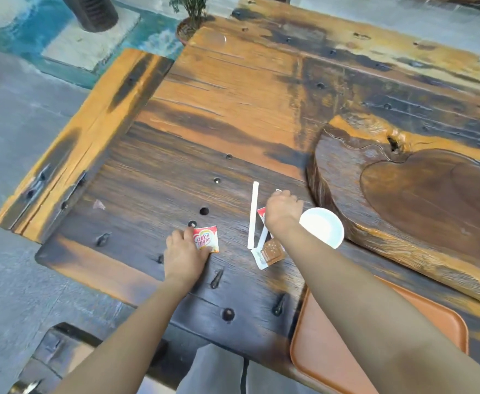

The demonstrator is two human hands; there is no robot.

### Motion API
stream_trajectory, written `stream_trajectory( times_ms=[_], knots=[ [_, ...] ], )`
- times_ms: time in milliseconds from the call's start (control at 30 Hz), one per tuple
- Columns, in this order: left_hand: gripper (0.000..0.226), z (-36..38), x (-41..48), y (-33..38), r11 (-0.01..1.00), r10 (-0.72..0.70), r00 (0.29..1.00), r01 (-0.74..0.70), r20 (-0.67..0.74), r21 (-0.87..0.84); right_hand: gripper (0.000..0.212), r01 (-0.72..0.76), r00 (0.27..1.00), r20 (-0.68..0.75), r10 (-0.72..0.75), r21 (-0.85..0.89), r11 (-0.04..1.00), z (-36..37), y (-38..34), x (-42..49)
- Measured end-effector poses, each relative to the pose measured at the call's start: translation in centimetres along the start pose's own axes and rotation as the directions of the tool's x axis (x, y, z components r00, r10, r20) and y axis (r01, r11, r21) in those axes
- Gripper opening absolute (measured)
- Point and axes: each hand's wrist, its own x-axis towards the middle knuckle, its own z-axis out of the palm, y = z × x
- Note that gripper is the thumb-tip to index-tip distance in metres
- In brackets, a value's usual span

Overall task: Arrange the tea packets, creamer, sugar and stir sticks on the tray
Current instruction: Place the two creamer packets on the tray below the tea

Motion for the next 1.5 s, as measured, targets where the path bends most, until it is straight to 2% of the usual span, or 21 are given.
stream_trajectory(
  times_ms=[100,200,300,400,467,567,667,733,800,933,1067,1133,1233,1300,1367,1500],
  knots=[
    [0.067,0.2,0.5,0.2,0.999,0.02,1.0,-0.02,0.007,-0.047,0.043,0.023,0.998,0.051,-0.032,0.165,0.986,-0.1,-0.3,0.4],
    [0.067,0.1,0.9,0.4,0.998,0.023,0.999,-0.021,0.031,-0.066,0.057,-0.032,0.993,0.114,-0.01,0.362,0.932,0.2,-0.9,0.3],
    [0.074,0.0,1.5,0.5,0.979,-0.024,0.998,0.037,0.064,-0.202,0.065,-0.057,0.99,0.138,-0.016,0.509,0.859,0.7,-1.6,0.0],
    [0.073,-0.2,2.1,0.3,0.943,-0.065,0.993,0.094,0.101,-0.319,0.06,-0.04,0.989,0.139,-0.059,0.622,0.782,0.8,-2.3,-0.4],
    [0.067,-0.4,2.3,0.2,0.929,-0.071,0.989,0.112,0.126,-0.353,0.048,-0.048,0.984,0.162,-0.076,0.645,0.762,0.9,-2.4,-0.5],
    [0.059,-0.8,2.5,-0.1,0.864,-0.121,0.982,0.175,0.144,-0.472,0.019,-0.044,0.975,0.189,-0.112,0.668,0.742,0.9,-2.3,-0.8],
    [0.054,-1.2,2.5,-0.4,0.662,-0.136,0.968,0.247,0.211,-0.707,0.034,-0.087,0.977,0.192,-0.088,0.743,0.663,1.1,-2.1,-1.7],
    [0.052,-1.4,2.4,-0.4,0.543,-0.124,0.958,0.283,0.258,-0.791,0.028,-0.118,0.969,0.22,-0.108,0.804,0.583,1.6,-2.1,-2.3],
    [0.052,-1.3,2.4,-0.4,0.473,-0.115,0.949,0.312,0.294,-0.824,0.023,-0.166,0.957,0.262,-0.128,0.85,0.5,2.2,-2.1,-2.7],
    [0.047,-1.0,2.3,-0.5,0.434,-0.116,0.943,0.33,0.311,-0.838,0.031,-0.194,0.953,0.282,-0.115,0.854,0.484,2.6,-1.7,-3.7],
    [0.042,-1.3,2.0,0.1,0.451,-0.095,0.961,0.274,0.26,-0.849,0.027,-0.129,0.985,0.17,-0.04,0.862,0.49,2.0,-0.7,-5.4],
    [0.039,-1.6,1.7,0.9,0.462,-0.071,0.968,0.247,0.242,-0.852,0.026,-0.105,0.993,0.119,-0.006,0.898,0.428,1.5,-0.2,-6.5],
    [0.04,-2.4,0.7,2.6,0.441,0.013,0.966,0.226,0.258,-0.869,0.029,-0.105,0.994,0.109,-0.007,0.975,0.194,0.9,0.8,-8.1],
    [0.04,-3.0,-0.2,4.1,0.41,0.102,0.946,0.242,0.308,-0.879,0.029,-0.117,0.992,0.121,-0.04,0.99,0.084,0.4,1.5,-9.0],
    [0.038,-3.3,-1.2,5.5,0.4,0.178,0.916,0.267,0.36,-0.876,0.028,-0.101,0.994,0.103,-0.036,0.994,0.039,0.3,2.3,-9.8],
    [0.031,-3.1,-3.1,8.0,0.386,0.306,0.86,0.28,0.408,-0.879,0.026,-0.033,0.994,0.022,0.107,0.995,0.096,1.0,4.1,-11.1]
  ],
)
